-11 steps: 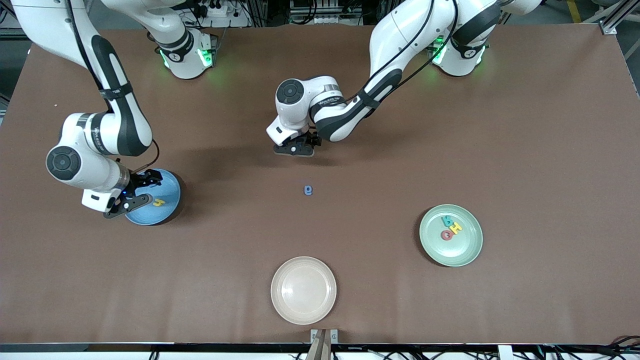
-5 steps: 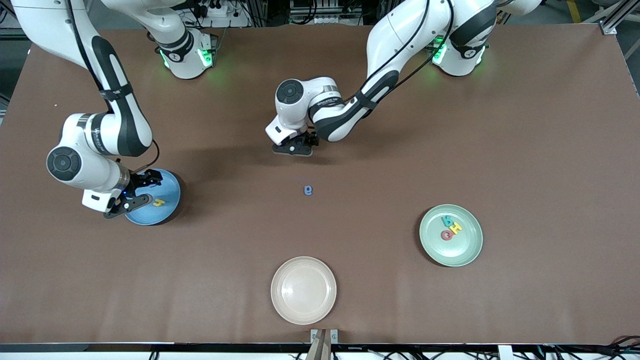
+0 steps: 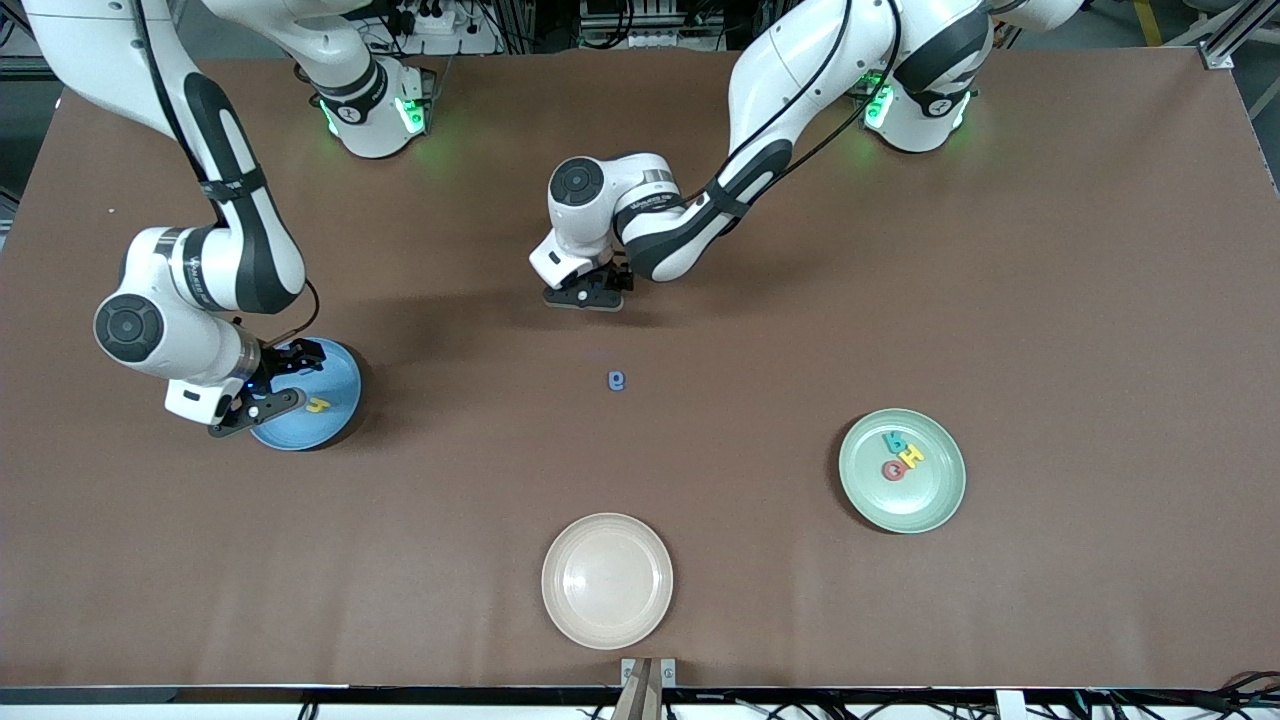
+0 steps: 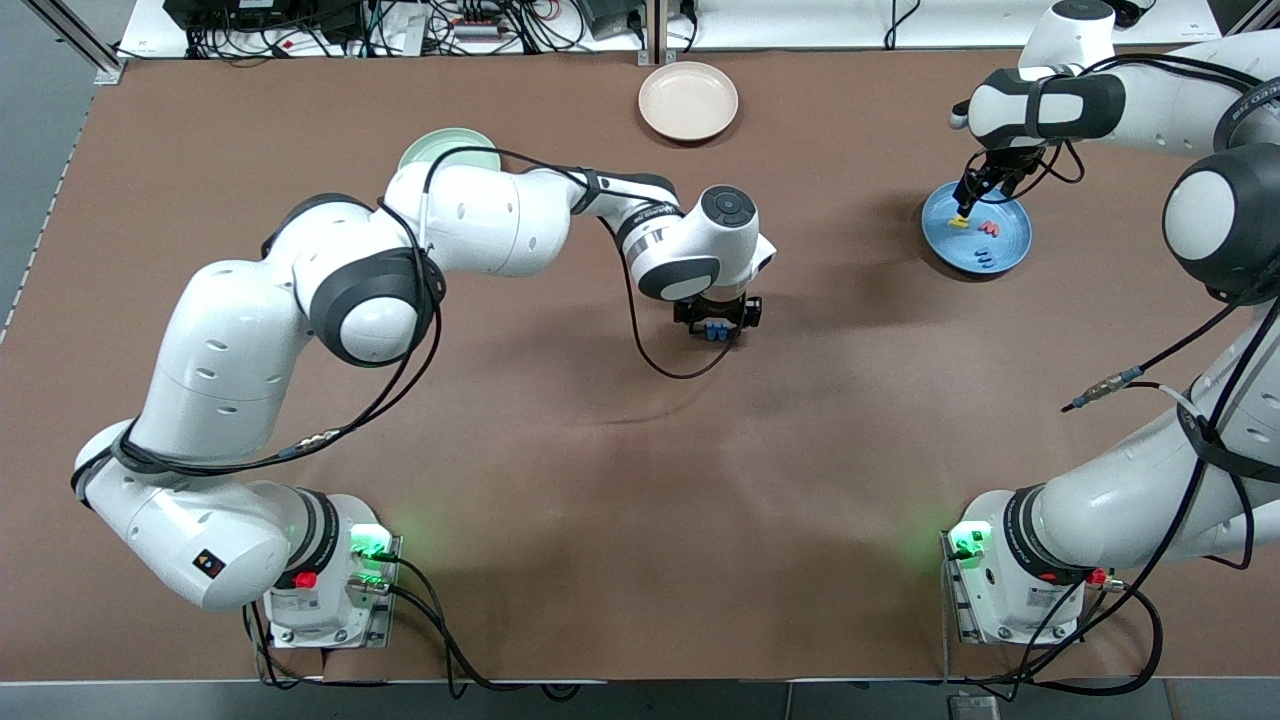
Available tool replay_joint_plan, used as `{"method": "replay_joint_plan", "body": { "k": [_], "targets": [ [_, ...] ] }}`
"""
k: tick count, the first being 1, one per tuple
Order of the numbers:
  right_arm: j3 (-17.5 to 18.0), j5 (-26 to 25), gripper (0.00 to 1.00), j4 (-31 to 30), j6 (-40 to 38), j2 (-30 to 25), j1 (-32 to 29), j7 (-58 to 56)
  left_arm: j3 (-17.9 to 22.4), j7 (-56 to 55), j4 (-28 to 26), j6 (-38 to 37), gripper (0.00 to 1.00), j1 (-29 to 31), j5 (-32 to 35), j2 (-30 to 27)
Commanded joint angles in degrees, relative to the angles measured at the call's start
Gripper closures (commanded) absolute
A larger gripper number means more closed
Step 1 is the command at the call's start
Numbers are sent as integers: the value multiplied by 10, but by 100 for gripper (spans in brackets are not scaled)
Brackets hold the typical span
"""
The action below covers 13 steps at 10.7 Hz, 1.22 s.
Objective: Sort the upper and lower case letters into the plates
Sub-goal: 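Grasp the blue W with the left gripper and carry it to the green plate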
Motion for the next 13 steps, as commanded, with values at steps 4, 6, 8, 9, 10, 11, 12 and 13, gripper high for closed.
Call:
{"method": "replay_joint_plan", "body": {
  "k": [4,6,8,9,10,11,12,13],
  "targets": [
    [2,-1,0,5,-2,3,0,-2,6,-17,7,5,93,-7,14,3],
    [2,0,0,6,-2,2,1,-1,6,-17,7,5,100,-4,14,0],
    [3,1,0,7,0,2,9,0,6,-18,7,0,100,11,13,-25],
    [2,23,0,8,-2,2,20,9,6,-17,4,-10,100,31,14,-50],
    [2,50,0,8,-2,2,37,17,5,-13,6,-30,100,59,15,-75],
    [2,56,0,8,0,3,53,45,5,-2,2,-45,100,95,16,-103],
    [2,56,0,11,1,3,74,81,4,25,2,-56,100,121,15,-123],
    [2,57,0,17,2,6,101,118,4,57,0,-70,100,157,16,-141]
  ]
}}
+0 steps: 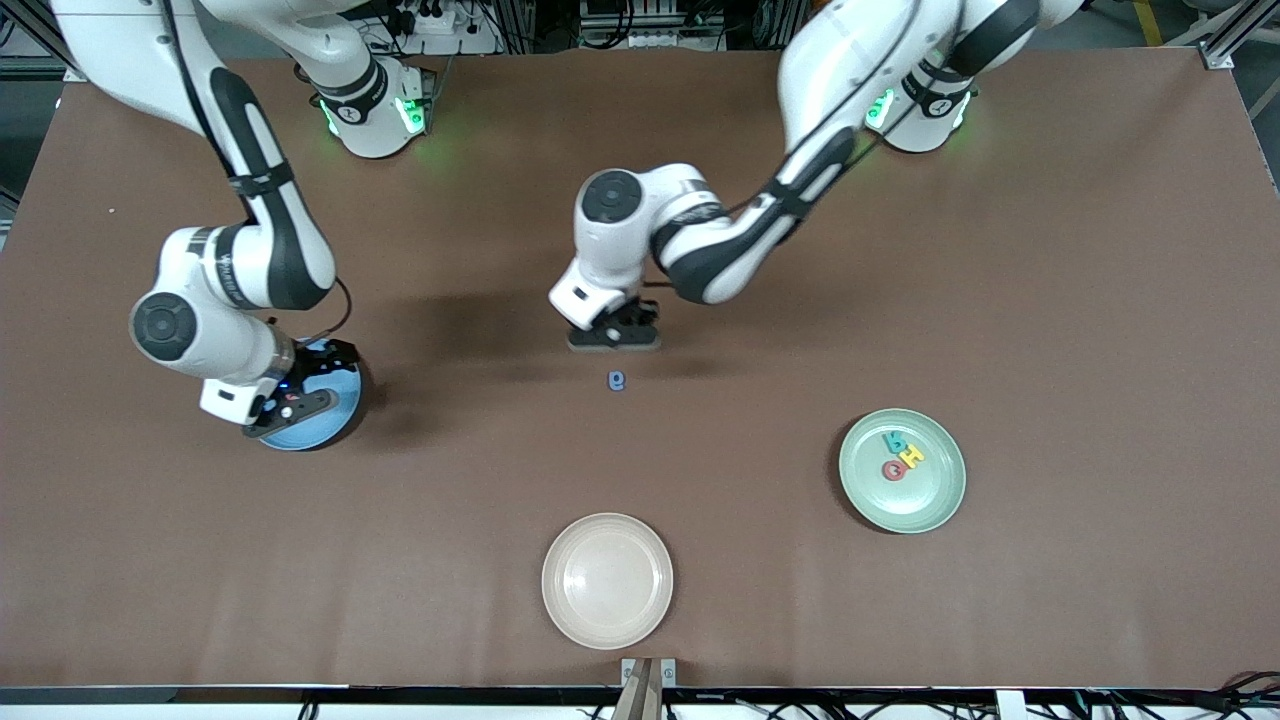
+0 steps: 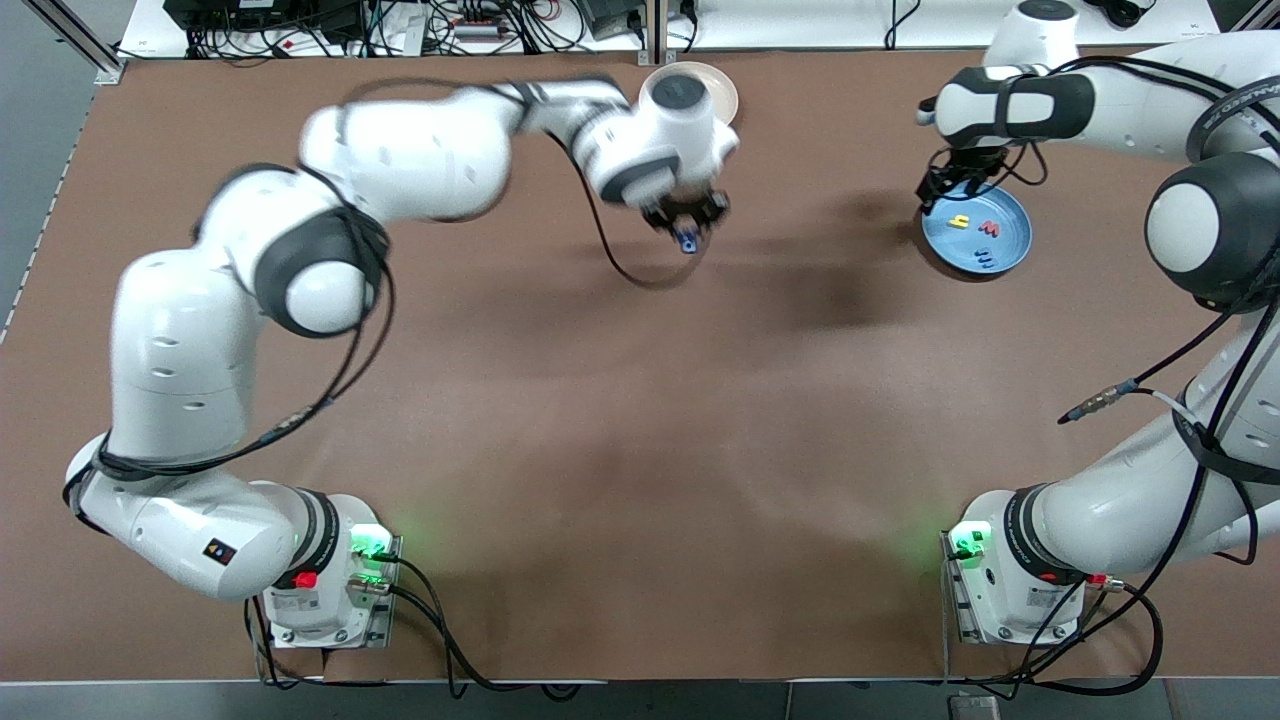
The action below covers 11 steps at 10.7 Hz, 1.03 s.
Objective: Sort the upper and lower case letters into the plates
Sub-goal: 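Grasp the blue W with the left gripper and carry it to the green plate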
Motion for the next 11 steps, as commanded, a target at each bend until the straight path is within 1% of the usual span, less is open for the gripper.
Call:
{"method": "replay_joint_plan", "body": {
  "k": [1,2,3,4,5,6,7,8,9,10,11],
  "targets": [
    [-1,8,0,23,-2,15,53,87,-6,73,-26,-39,100,80,12,-58],
    [-1,13,0,31,-1,22,77,118,-8,132,-26,-59,100,123,8,-61],
    [-1,29,0,43,-3,31,104,142,-8,183,-26,-65,100,167,5,-61],
    [-1,46,0,63,-6,44,131,163,-8,209,-30,-66,100,204,5,-58],
    [-1,52,0,85,-7,58,155,189,-7,244,-57,-76,100,247,6,-58],
    [-1,65,0,110,-7,77,177,218,-6,303,-86,-78,100,300,11,-62],
    [-1,86,0,137,-7,101,205,249,-6,328,-94,-78,100,340,12,-60],
    [-1,110,0,167,-3,129,234,293,-6,333,-94,-78,100,357,12,-52],
    [-1,118,0,203,-1,158,266,354,-5,334,-89,-77,100,366,13,-46],
    [-1,115,0,232,2,182,292,397,-5,344,-85,-74,62,375,13,-44],
    [-1,115,0,246,21,200,307,400,-5,377,-84,-69,1,381,12,-44]
  ]
}}
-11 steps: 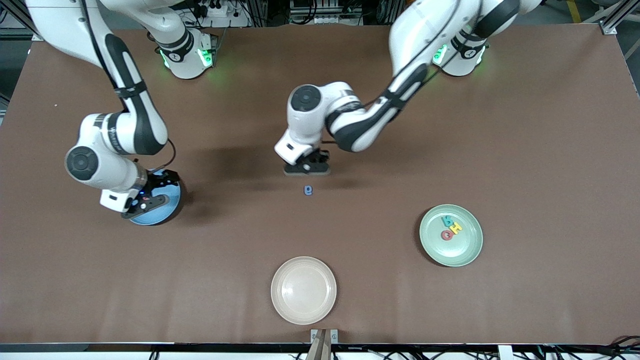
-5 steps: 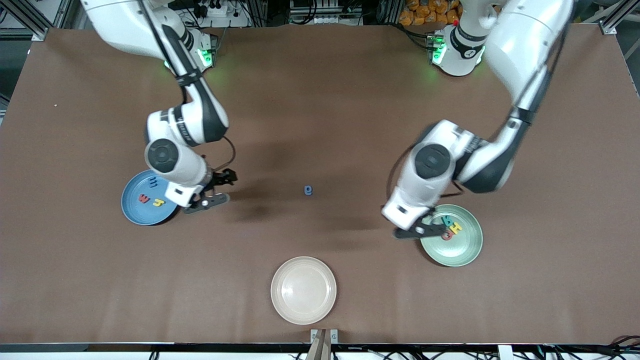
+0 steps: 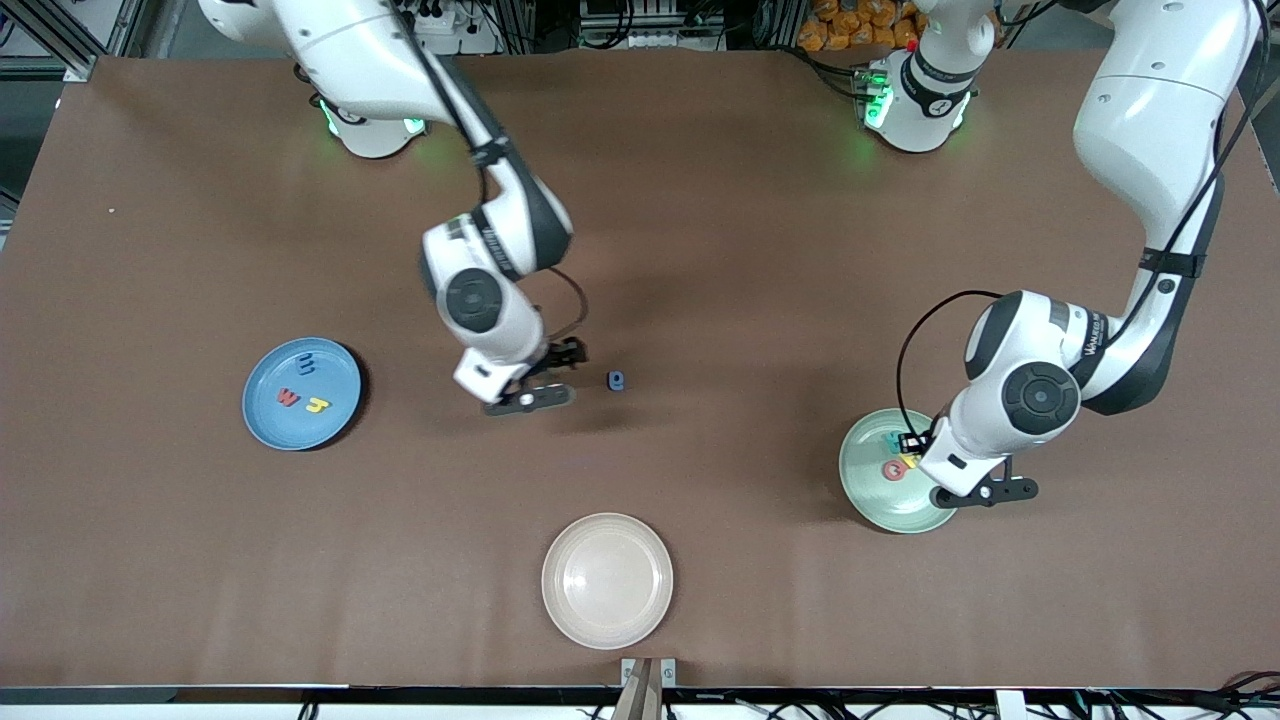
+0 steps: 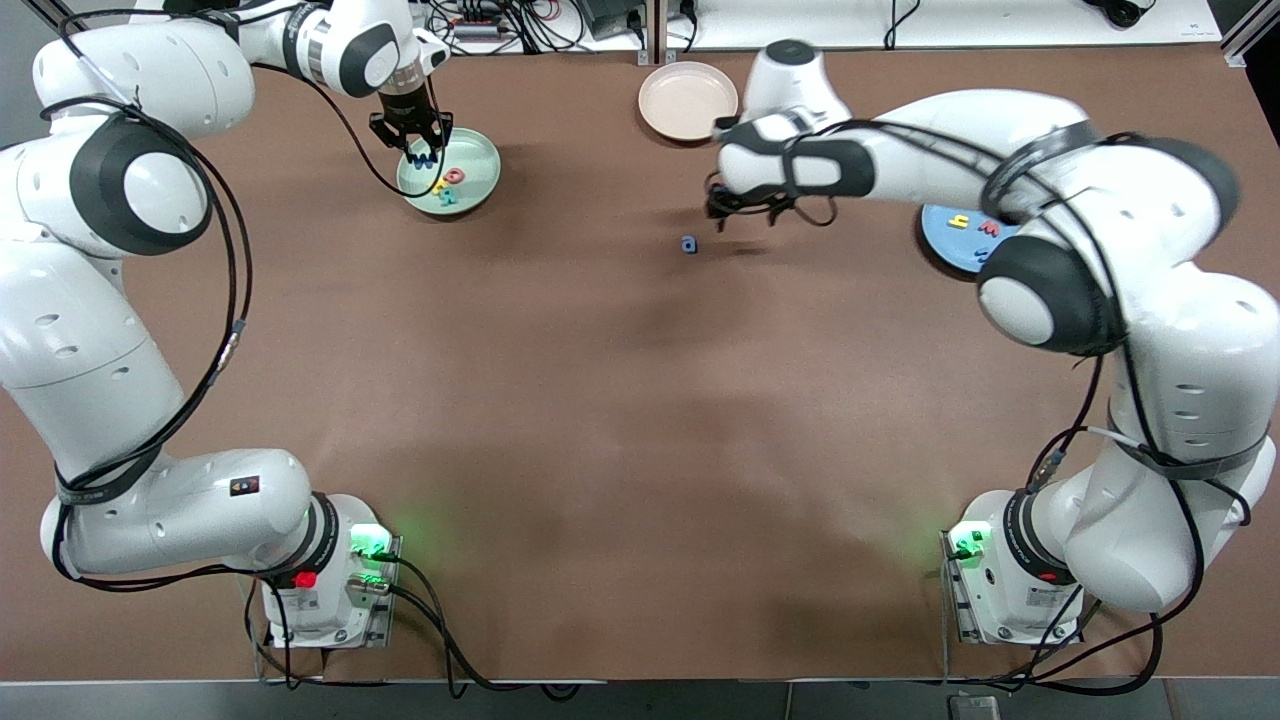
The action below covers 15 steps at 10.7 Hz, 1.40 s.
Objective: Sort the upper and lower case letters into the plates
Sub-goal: 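Release the W on the green plate while the right gripper grasps blue a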
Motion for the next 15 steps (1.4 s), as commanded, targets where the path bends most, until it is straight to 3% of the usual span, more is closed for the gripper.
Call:
{"method": "replay_joint_plan", "body": {
  "k": [1,3,5,11,14,15],
  "targets": [
    [-6,8,0,50,44,52,22,21,-7,45,15,9,0,6,9,-3],
    [-6,7,0,62,76,77,36,20,-9,46,47,4,0,4,12,-26],
    [-7,5,0,95,77,101,43,22,-8,50,49,3,0,5,13,-63],
    [-7,4,0,96,76,113,58,34,-8,60,50,-61,0,14,1,-177],
    [-8,-3,0,93,74,113,61,35,-10,91,50,-90,0,40,-66,-210],
    [-8,-18,39,93,74,113,61,35,-8,105,50,-105,0,45,-69,-228]
  ]
}}
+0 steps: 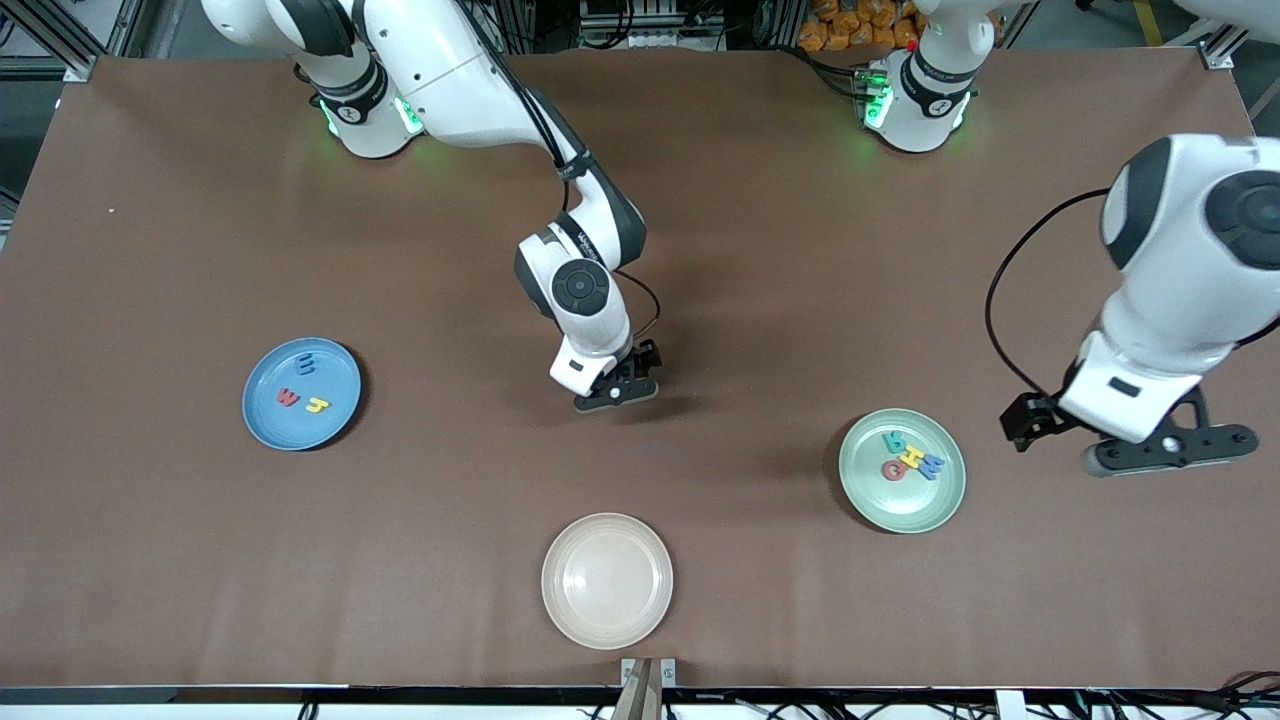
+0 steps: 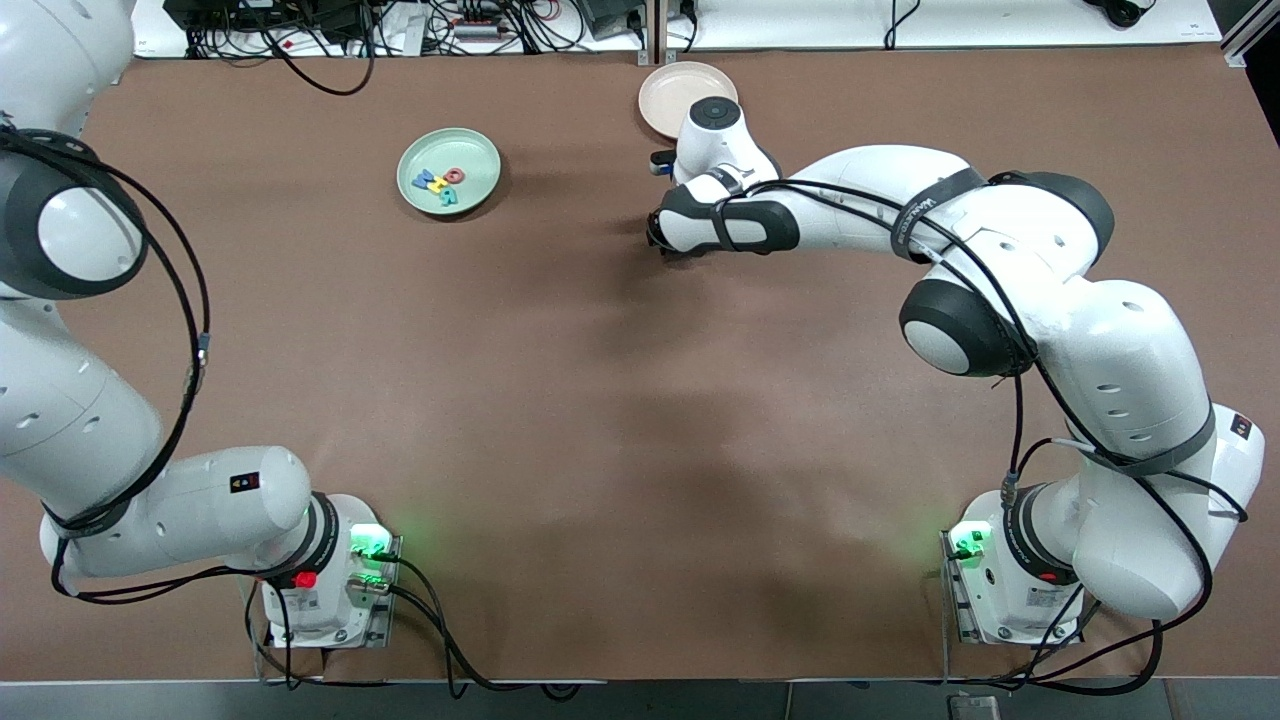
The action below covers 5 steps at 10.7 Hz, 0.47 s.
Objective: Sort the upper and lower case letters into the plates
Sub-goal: 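Release the W on the green plate while the right gripper grasps blue a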
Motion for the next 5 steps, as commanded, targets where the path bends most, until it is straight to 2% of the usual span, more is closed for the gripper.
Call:
{"method": "replay_joint_plan", "body": {
  "k": [1,3,5],
  "targets": [
    [-8,-20,99,12,-5,7,7,11,-6,44,-12,-33,0,21,-23,-40],
    [-8,-38,100,12,-5,6,7,10,-5,86,-12,-43,0,35,-47,-61],
    [-8,-38,100,13,-9,3,4,9,-23,106,-11,-63,0,74,-81,-69]
  ]
}}
